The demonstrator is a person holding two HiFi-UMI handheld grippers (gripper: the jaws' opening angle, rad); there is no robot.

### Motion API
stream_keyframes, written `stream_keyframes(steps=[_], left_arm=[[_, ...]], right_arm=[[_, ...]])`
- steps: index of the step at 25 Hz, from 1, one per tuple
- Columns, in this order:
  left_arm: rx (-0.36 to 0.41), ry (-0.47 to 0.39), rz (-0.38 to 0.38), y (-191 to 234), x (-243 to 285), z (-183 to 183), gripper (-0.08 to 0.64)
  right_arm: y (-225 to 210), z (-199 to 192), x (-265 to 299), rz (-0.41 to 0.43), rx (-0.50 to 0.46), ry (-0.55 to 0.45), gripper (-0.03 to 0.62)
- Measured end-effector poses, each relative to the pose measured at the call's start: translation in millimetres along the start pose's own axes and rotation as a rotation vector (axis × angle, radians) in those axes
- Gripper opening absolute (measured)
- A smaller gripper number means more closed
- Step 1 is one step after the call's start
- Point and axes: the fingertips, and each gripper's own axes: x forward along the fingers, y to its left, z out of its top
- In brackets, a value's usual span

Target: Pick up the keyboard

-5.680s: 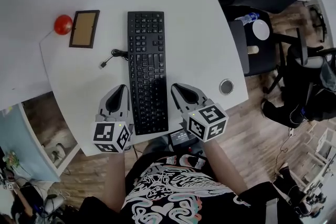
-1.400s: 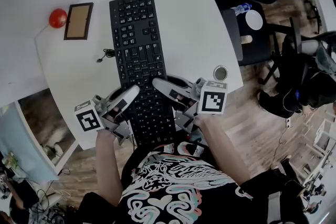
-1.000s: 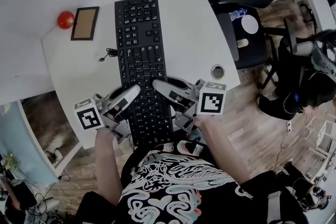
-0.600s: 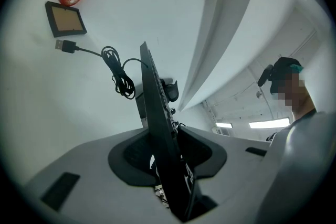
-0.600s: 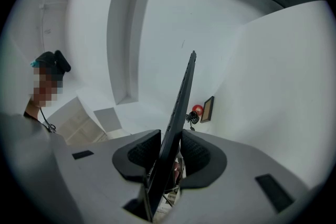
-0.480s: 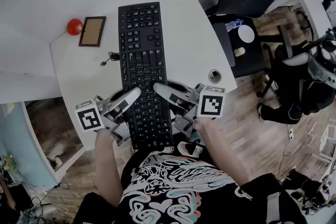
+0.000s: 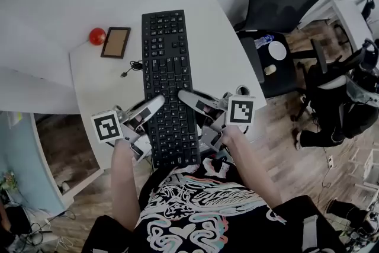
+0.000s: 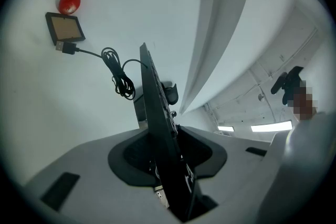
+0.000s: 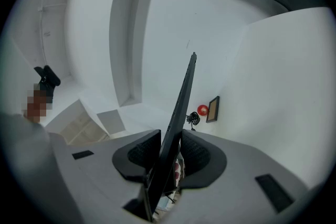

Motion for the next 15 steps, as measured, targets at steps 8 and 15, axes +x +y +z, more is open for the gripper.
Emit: stream_keyframes(steps=[8,15], left_arm=[[-0.032,0.002,-0.040,-7.6,2.8,0.3,0.132],[-0.004,0.022,-0.073,-14.2,5.3,2.1,0.132]], right_arm=[[6.5,1.2,0.2,-0.018,-0.002,-0.010,0.127],[11.6,4.1,-0.6,-0.003,-0.020,-0.036,0.127]])
